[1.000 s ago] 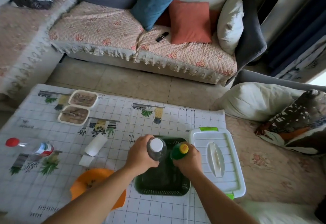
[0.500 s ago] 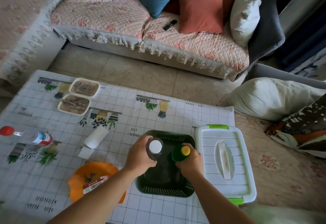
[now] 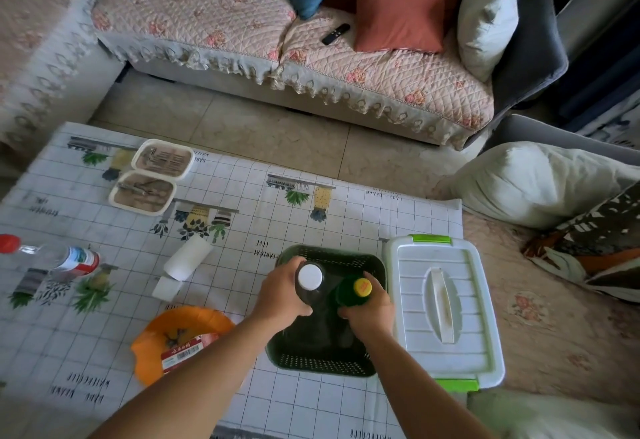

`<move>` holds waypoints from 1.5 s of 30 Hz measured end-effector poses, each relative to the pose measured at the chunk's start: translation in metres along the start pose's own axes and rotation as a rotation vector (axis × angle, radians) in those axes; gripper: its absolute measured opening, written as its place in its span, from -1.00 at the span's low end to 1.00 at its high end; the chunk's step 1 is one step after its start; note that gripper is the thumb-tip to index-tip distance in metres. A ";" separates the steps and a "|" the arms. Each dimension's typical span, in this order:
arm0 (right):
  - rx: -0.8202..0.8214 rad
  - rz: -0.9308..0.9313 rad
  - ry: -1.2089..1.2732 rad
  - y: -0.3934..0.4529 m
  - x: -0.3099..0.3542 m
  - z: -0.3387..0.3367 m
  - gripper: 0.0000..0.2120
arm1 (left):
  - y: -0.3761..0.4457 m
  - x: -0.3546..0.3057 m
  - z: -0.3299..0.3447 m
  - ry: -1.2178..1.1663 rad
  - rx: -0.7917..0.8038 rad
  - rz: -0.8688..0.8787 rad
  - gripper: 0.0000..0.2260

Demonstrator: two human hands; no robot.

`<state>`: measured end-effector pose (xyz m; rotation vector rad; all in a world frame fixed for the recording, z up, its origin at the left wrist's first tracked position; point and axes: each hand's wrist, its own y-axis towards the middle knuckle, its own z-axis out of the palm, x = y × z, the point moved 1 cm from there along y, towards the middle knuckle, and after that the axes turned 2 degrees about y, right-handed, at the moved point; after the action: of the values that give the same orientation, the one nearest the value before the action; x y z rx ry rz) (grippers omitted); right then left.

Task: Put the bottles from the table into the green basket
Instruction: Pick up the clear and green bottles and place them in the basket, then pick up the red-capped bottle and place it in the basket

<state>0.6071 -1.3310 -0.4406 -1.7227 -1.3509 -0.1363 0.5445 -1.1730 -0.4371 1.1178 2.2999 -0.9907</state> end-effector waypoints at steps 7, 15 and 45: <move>-0.006 0.162 0.025 -0.022 -0.006 0.006 -0.23 | -0.009 -0.004 -0.008 -0.037 0.010 -0.006 -0.18; 0.123 0.071 -0.117 -0.073 -0.003 0.008 -0.69 | -0.037 0.015 -0.061 0.068 -0.042 -0.033 -0.42; 0.378 -0.290 -0.430 -0.117 0.163 0.225 -0.42 | -0.062 0.287 -0.322 -0.270 -0.484 -0.455 0.09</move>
<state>0.4803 -1.0595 -0.4091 -1.2717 -1.8044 0.3286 0.3083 -0.8130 -0.3691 0.2569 2.4200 -0.6174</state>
